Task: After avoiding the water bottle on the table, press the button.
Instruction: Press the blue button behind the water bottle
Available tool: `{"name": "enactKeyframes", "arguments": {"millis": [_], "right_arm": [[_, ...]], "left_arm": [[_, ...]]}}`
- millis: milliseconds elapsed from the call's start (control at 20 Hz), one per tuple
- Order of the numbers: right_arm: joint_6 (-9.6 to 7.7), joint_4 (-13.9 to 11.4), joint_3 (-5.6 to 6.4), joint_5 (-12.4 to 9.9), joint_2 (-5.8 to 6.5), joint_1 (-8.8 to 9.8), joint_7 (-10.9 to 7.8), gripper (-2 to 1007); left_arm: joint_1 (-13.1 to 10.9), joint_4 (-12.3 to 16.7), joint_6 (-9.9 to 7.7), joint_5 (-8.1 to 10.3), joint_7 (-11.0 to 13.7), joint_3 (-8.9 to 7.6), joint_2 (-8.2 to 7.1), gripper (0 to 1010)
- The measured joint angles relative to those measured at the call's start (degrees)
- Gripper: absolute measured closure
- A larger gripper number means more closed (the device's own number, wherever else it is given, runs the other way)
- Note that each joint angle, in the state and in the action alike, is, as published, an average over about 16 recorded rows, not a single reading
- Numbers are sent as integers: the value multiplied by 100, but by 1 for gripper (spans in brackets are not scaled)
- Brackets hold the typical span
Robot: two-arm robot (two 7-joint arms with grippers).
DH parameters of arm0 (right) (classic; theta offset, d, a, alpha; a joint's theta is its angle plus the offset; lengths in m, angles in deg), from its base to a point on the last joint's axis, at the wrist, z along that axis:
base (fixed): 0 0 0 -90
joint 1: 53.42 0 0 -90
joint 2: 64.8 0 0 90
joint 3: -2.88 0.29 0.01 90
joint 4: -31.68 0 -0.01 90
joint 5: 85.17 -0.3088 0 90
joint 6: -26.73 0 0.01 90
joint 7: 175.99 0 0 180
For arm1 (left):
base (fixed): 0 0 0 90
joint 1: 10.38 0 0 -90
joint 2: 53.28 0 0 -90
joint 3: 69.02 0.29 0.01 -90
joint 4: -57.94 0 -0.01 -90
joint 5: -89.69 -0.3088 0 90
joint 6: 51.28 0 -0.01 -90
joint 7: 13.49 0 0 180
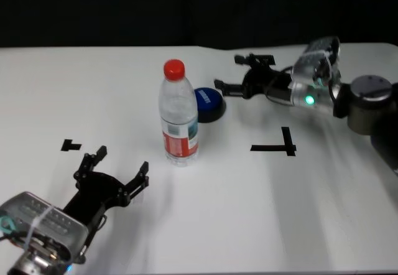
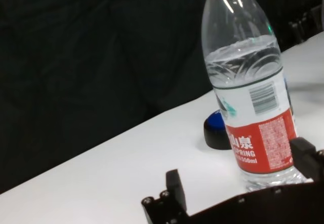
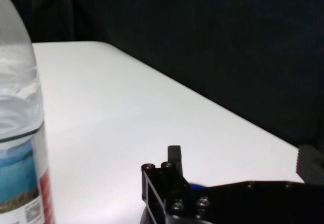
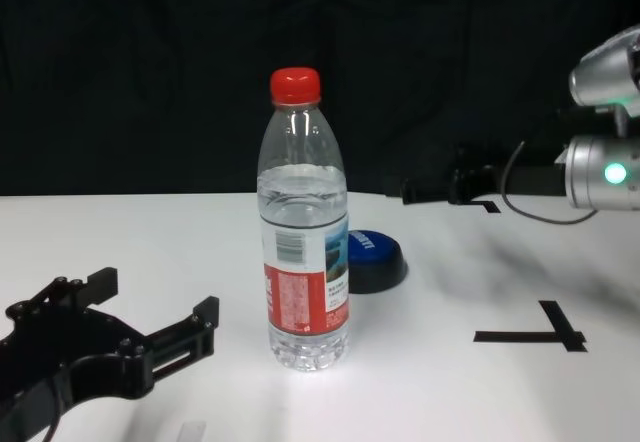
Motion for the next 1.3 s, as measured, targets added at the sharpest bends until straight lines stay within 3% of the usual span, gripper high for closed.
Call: {"name": "enactKeyframes", "arguments": {"millis": [400, 650, 950, 1300], "right_arm": [[-1040, -890, -21, 93, 233, 389, 431, 2], [-1544, -1251, 11, 64, 360, 545, 669, 2], [-1816, -1498, 67, -21, 465, 663, 790, 2], [-1817, -1599, 94, -103, 491, 721, 786, 2]], "left_arm": [[0, 0, 0, 0, 0, 0, 0, 7], [0, 0, 0, 0, 0, 0, 0, 7], [0, 0, 0, 0, 0, 0, 0, 7], [0, 0, 0, 1, 0, 0, 0, 7]]}}
